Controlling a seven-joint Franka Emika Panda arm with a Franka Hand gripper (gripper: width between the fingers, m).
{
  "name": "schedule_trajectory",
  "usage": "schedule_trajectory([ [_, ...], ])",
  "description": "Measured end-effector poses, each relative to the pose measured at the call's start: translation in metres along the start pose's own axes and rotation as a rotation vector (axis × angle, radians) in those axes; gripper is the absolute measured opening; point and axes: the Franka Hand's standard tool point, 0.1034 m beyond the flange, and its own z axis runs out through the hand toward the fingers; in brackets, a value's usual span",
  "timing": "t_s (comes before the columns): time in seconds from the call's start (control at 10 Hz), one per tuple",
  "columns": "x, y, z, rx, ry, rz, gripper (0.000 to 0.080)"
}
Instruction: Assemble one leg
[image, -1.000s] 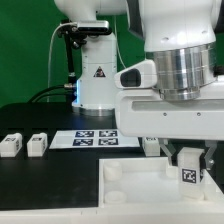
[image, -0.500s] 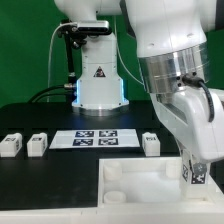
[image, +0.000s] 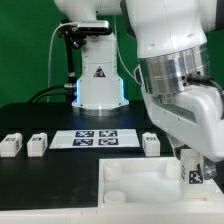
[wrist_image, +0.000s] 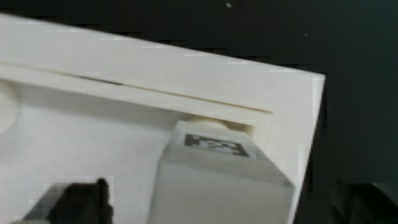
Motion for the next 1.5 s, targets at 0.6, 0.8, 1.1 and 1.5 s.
schedule_trajectory([
  [0.6, 0.001, 0.002, 0.001, -0.028, 0.019, -0.756, 0.0649],
  [0.8, -0.008, 0.001, 0.003, -0.082, 0.052, -1.058, 0.0649],
  [1.1, -0.005, 0.002, 0.002, -0.08, 0.051, -1.063, 0.0537],
  [1.5, -0.005, 0.004, 0.004, -0.066, 0.054, -0.686, 0.0297],
])
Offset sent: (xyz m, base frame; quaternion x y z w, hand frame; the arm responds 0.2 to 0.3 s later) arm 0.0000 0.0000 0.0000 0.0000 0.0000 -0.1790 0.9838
